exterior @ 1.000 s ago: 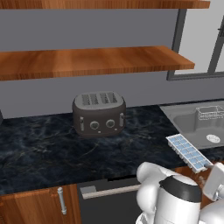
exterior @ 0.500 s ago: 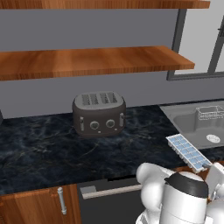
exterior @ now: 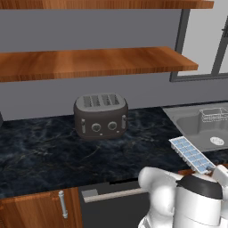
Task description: The ice cube tray has been filled with water. Take the tray and place it in the freezer to make ice. Close the freezer door after placing the tray.
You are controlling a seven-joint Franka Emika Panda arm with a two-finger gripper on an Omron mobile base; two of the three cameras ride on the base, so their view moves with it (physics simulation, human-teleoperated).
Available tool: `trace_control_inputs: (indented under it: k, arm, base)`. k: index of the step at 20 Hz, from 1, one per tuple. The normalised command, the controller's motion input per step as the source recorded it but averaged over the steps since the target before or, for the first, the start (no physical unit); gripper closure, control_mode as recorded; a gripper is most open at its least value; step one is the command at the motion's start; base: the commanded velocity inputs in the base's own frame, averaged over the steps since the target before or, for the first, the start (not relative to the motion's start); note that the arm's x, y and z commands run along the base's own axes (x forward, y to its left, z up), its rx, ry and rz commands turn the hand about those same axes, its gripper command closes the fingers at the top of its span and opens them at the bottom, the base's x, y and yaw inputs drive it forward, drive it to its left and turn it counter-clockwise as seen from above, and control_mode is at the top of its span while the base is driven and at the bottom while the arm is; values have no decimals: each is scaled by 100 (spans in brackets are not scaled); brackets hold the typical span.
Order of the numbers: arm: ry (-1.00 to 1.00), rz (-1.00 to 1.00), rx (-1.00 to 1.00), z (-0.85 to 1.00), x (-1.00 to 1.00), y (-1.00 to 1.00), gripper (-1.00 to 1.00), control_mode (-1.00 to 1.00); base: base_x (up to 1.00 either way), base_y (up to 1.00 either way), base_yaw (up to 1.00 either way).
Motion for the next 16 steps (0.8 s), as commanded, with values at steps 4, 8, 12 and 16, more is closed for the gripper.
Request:
trace_control_inputs:
  k: [4,8,12,16]
  arm:
    - [0,0,0,-10,12,-11,-100,-100]
    - [-2,0,0,-13,13,-5,-100,-100]
    - [-4,0,0,-16,10,0,-100,-100]
    - [-3,0,0,-12,7,0,-100,-100]
  base:
    - [0,0,0]
    - [0,0,0]
    - [0,0,0]
    - [0,0,0]
